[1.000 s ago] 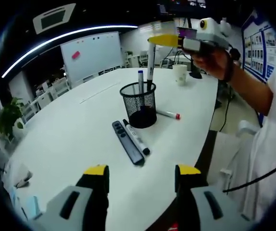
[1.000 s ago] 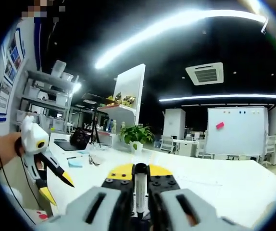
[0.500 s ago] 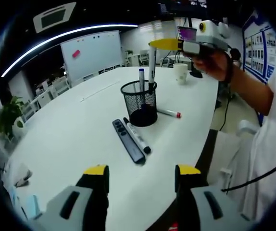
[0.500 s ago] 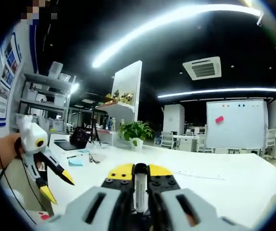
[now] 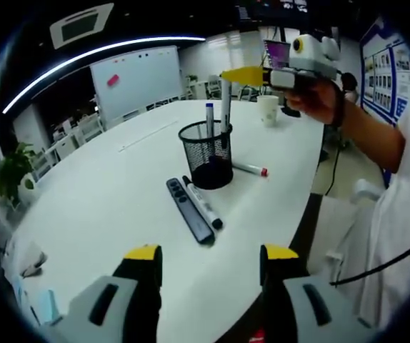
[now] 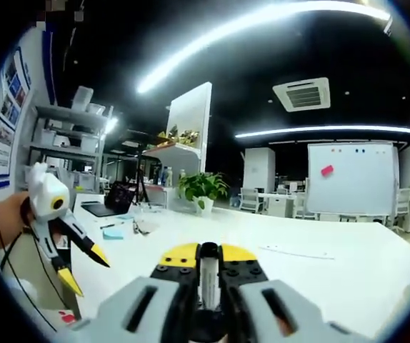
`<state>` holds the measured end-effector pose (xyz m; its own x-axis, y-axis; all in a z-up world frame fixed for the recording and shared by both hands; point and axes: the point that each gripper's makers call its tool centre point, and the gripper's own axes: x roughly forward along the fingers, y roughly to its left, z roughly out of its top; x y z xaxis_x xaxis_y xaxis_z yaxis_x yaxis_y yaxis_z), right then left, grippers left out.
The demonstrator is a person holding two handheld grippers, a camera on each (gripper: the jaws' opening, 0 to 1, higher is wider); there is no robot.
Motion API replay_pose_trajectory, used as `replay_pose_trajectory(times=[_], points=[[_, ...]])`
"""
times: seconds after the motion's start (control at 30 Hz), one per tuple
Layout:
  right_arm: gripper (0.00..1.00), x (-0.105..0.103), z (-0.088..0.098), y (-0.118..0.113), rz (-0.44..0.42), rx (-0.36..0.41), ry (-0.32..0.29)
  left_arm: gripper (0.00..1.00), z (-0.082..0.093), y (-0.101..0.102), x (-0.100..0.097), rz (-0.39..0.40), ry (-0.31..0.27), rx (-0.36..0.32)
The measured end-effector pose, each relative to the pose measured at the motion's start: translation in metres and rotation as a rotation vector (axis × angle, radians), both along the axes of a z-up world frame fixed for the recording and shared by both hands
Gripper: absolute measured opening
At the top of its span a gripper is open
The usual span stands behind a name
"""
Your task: Place the scattered laser pointers and whiteboard markers into the pen holder and stack the scattered paper cups together
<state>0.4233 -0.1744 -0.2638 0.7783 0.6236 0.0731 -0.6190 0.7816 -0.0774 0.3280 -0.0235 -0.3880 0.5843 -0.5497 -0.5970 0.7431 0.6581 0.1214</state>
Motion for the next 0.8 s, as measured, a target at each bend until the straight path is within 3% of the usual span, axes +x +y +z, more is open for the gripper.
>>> replay_pose_trajectory(times=[0.8], points=[[0.1,0.008,-0.025,-0.007,-0.03,-0.015,0.074,0.55,-0.003,-0.003,0.001,-0.007,0.008,0.006]])
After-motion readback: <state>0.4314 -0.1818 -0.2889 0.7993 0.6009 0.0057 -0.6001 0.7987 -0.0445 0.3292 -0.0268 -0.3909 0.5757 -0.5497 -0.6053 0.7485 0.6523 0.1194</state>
